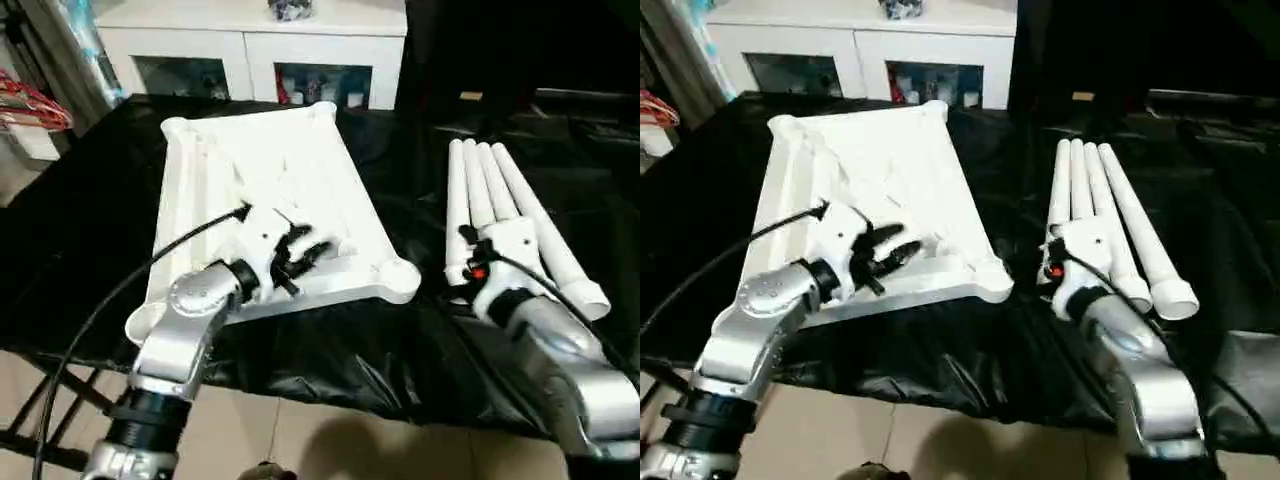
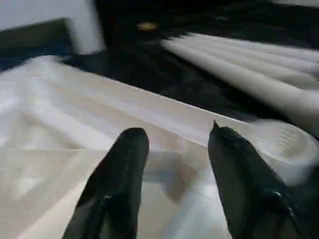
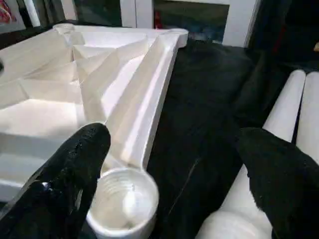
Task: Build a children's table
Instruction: Pick table leg
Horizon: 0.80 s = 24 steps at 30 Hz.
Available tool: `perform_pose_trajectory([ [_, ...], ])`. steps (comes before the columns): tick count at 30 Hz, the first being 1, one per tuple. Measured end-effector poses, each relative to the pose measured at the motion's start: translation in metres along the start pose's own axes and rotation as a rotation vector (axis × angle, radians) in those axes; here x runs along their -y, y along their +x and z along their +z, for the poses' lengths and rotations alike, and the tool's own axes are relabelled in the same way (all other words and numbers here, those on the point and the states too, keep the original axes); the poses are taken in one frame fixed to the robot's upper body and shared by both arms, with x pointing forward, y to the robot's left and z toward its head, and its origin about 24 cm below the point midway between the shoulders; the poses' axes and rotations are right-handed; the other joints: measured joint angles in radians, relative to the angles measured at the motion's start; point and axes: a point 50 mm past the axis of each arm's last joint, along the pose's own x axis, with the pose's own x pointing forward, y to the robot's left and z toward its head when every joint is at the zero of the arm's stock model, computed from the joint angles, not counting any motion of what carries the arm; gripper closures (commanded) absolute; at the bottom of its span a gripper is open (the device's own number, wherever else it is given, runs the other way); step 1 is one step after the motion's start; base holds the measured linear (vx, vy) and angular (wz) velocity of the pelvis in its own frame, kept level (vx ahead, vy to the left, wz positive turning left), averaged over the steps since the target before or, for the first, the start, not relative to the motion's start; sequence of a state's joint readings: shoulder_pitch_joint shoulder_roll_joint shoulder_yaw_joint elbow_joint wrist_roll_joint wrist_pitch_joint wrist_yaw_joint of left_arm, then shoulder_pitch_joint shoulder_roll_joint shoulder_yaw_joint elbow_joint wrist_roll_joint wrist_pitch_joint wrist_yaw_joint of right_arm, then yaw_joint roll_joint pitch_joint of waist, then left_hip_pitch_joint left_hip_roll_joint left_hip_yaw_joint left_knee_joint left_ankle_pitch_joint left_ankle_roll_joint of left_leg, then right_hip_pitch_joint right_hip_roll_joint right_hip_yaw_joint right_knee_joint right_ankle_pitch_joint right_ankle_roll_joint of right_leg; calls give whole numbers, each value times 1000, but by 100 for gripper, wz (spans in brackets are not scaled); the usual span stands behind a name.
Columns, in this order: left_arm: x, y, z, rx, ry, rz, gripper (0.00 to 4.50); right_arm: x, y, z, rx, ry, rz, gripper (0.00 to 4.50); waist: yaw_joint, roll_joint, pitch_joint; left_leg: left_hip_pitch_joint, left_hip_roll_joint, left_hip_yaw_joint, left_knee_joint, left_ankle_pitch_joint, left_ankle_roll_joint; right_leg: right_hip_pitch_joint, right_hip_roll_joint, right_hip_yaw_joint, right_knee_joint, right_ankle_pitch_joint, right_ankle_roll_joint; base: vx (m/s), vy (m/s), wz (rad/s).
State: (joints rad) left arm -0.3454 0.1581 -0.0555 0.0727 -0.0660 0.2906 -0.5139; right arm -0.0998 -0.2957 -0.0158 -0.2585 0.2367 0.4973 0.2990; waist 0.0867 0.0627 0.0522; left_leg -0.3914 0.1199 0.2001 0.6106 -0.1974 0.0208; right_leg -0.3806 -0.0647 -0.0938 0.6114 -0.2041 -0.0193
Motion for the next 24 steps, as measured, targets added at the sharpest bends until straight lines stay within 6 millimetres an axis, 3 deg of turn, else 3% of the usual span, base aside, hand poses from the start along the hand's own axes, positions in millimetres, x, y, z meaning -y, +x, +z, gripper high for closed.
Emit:
perform_pose_trajectory([
  [5,-7,-11,-6,19,-95,153,235,-12,3,-4,3,47,-28,0,-9,-1,0,1,0,0,0,0,0,0,0,0,0,0,0,0,0,0],
  [8,-4,-15,-6,25,-85,122,235,-16,18,0,-23,100,-61,0,-11,-7,2,1,0,0,0,0,0,0,0,0,0,0,0,0,0,0],
  [12,8,-14,3,49,-83,-9,202,-9,31,5,-59,134,-100,0,2,-10,1,1,0,0,0,0,0,1,0,0,-1,1,0,0,0,0],
  [18,5,-18,6,6,6,-129,160,22,59,23,-118,139,-219,0,1,-10,1,0,0,1,0,1,-1,-1,0,0,0,0,0,0,0,0],
  [24,6,-14,10,-13,66,-169,118,37,80,20,-246,136,-298,0,0,-10,2,0,0,1,0,1,-1,-1,0,0,1,0,-1,0,0,0],
])
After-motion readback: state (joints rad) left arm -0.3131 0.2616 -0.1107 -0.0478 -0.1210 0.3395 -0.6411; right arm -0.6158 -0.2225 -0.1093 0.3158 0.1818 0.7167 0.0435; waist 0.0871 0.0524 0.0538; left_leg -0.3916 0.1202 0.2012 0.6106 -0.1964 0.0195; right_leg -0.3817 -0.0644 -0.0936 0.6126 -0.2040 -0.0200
